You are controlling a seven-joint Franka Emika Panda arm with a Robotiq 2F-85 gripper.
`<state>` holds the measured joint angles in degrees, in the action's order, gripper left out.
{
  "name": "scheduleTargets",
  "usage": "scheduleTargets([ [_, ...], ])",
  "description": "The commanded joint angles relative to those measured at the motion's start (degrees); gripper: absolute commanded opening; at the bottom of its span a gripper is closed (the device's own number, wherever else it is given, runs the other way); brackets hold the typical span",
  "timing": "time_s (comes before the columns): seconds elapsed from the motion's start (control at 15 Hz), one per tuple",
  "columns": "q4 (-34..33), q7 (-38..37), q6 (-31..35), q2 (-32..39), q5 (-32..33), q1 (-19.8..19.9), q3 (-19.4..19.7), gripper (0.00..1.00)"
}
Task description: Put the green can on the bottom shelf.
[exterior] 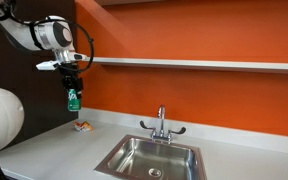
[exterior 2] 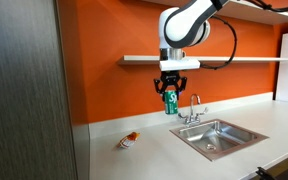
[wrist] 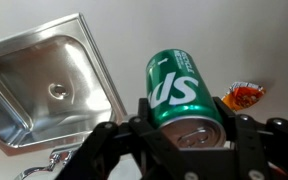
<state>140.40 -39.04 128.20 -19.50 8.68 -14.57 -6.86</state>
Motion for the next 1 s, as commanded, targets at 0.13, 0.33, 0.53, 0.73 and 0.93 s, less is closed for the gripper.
scheduleTargets([
  [0.13, -5.27, 3.41, -10.97, -7.19, -1.92, 3.84, -3.54, 0.38],
  [0.33, -8.99, 4.24, -15.12, -9.32, -1.89, 4.69, -4.06, 0.38],
  [0.53, -13.33, 5.40, -18.47, -10.23, -1.73, 5.52, -4.25, 0.38],
  [0.73, -18.56, 6.75, -21.51, -9.86, -1.33, 6.53, -4.36, 0.38],
  [0.93, -23.66, 8.21, -23.68, -8.78, -0.84, 7.61, -4.58, 0.38],
])
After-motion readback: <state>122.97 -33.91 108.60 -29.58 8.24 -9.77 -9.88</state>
